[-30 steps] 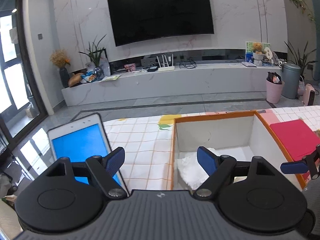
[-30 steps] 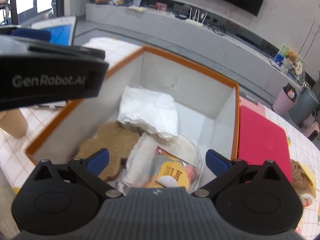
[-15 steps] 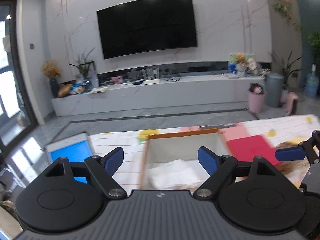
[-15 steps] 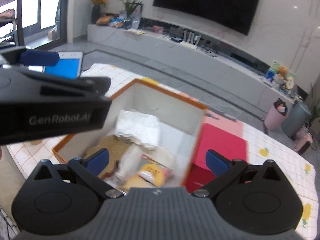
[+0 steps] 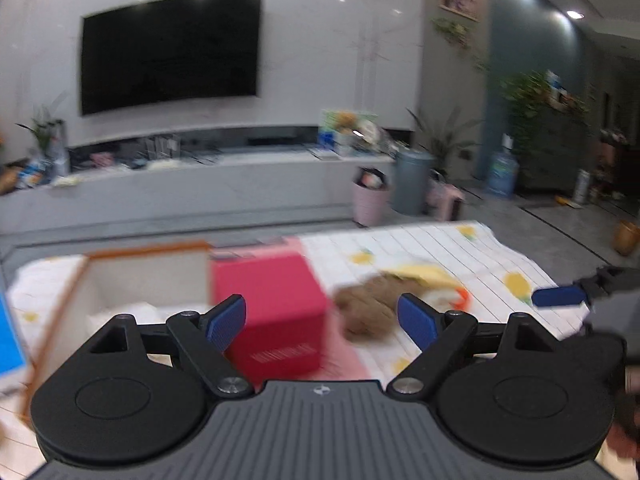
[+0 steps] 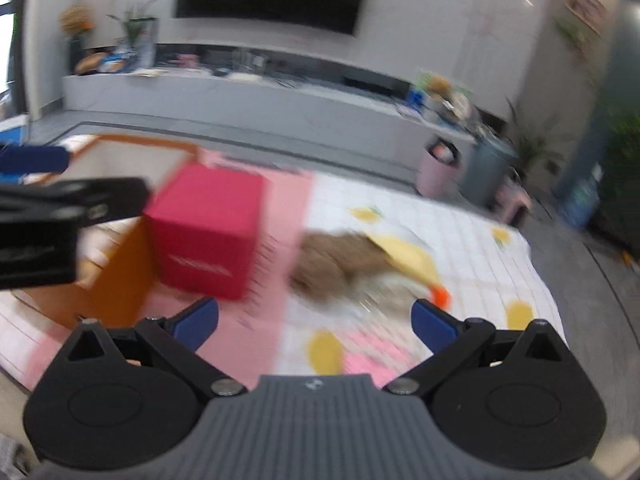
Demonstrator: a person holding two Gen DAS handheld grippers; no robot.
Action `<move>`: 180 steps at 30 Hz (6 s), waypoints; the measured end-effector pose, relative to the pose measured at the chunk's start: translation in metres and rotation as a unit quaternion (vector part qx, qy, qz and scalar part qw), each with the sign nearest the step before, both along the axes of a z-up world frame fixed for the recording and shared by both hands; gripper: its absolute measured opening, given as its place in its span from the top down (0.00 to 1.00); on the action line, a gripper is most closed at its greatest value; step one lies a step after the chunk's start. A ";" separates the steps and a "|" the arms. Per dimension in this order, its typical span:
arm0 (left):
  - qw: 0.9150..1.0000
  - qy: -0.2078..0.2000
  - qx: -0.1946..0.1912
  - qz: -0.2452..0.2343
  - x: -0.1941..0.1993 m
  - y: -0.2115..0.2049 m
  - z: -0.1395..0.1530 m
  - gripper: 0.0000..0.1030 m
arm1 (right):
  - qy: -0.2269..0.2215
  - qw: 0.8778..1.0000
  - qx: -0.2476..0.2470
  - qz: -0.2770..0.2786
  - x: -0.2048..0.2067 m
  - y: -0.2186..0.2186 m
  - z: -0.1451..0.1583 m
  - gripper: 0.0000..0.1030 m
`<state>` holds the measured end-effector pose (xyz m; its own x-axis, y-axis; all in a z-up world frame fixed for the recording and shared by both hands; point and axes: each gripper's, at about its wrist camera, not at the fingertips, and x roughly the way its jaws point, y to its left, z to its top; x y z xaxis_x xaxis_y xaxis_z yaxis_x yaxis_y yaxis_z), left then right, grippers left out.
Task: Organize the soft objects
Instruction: 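Move both tools back toward the soft pile on the cloth, then grasp the pink-and-white knitted pouch with the right gripper, then grasp the brown fluffy towel with the left gripper while the right holds the pouch, then carry the towel and pouch toward the orange box with both grippers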
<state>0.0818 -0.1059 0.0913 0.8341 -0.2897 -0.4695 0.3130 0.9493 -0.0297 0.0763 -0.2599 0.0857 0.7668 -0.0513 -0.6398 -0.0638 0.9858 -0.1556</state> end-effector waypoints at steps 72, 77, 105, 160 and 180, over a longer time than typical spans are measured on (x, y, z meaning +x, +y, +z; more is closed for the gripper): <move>0.992 0.083 0.092 -0.001 0.003 -0.063 -0.134 0.03 | 0.162 0.986 -0.006 0.038 0.098 -0.112 -0.147 0.49; 0.992 0.100 0.075 -0.002 0.014 -0.081 -0.145 0.03 | 0.196 0.978 0.056 0.045 0.111 -0.133 -0.149 0.48; 0.985 0.036 0.167 -0.034 0.178 -0.148 -0.137 0.10 | 0.182 0.979 0.051 0.071 0.133 -0.138 -0.150 0.46; 0.974 0.096 0.153 -0.138 0.132 -0.129 -0.164 0.37 | 0.165 0.982 0.051 0.069 0.125 -0.140 -0.149 0.43; 0.994 0.042 0.065 -0.081 0.126 -0.050 -0.038 0.45 | 0.117 0.990 0.073 0.013 0.111 -0.108 -0.077 0.57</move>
<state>0.2076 -0.1559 0.0528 0.7378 -0.3501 -0.5771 0.4644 0.8837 0.0576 0.1872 -0.3679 0.0087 0.5969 0.0725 -0.7990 -0.1077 0.9941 0.0098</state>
